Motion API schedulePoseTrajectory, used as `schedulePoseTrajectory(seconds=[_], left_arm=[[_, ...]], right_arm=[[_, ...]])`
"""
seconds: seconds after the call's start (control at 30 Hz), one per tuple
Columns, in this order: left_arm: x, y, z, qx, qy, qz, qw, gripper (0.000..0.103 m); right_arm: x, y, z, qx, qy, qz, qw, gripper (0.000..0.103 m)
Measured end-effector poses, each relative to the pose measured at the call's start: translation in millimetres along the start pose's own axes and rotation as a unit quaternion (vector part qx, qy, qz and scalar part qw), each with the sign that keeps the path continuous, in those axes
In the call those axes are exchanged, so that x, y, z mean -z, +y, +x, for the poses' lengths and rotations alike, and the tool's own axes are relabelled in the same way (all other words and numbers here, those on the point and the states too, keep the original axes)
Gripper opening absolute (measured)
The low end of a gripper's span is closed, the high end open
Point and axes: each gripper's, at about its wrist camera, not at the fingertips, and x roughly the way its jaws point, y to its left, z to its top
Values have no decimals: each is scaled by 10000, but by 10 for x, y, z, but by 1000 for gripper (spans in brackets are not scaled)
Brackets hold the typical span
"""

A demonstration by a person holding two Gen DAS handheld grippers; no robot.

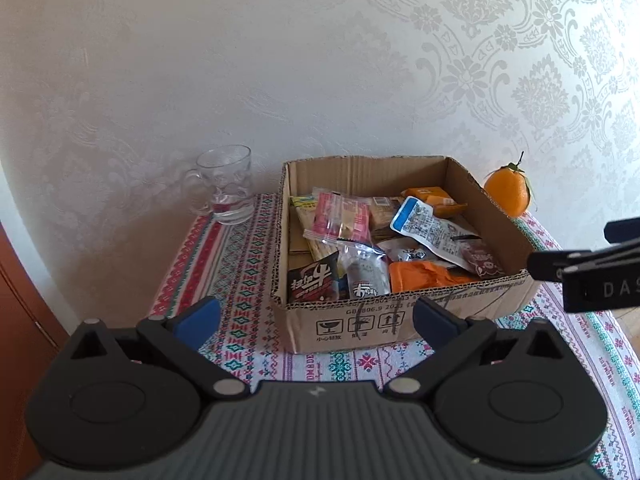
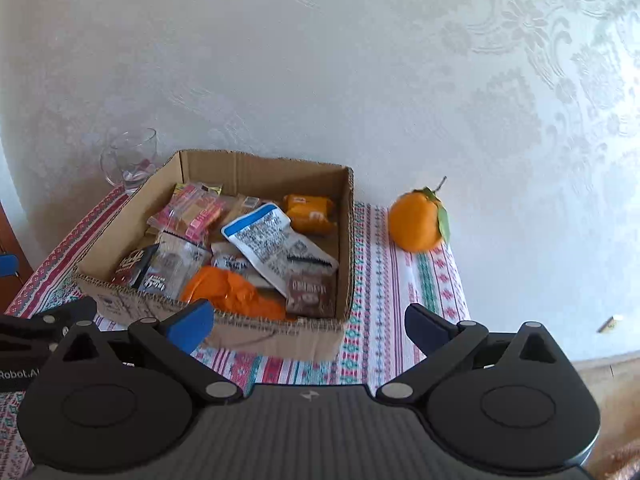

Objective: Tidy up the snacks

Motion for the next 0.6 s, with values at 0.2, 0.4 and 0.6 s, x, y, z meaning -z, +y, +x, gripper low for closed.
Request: schedulePoseTrajectory(seconds=[0.2, 0.4, 0.6], left_arm=[[-60, -54, -223, -6, 78, -88, 9999, 102], [-104, -122, -373, -165, 32, 56, 9998, 102], [-116, -84, -395, -312, 131, -95, 9994, 102]], right_arm=[[29, 41, -232, 1, -114, 108, 9999, 103], [7, 47, -400, 29, -259, 155, 9995, 103], [18, 55, -467, 43, -268, 138, 9995, 103]])
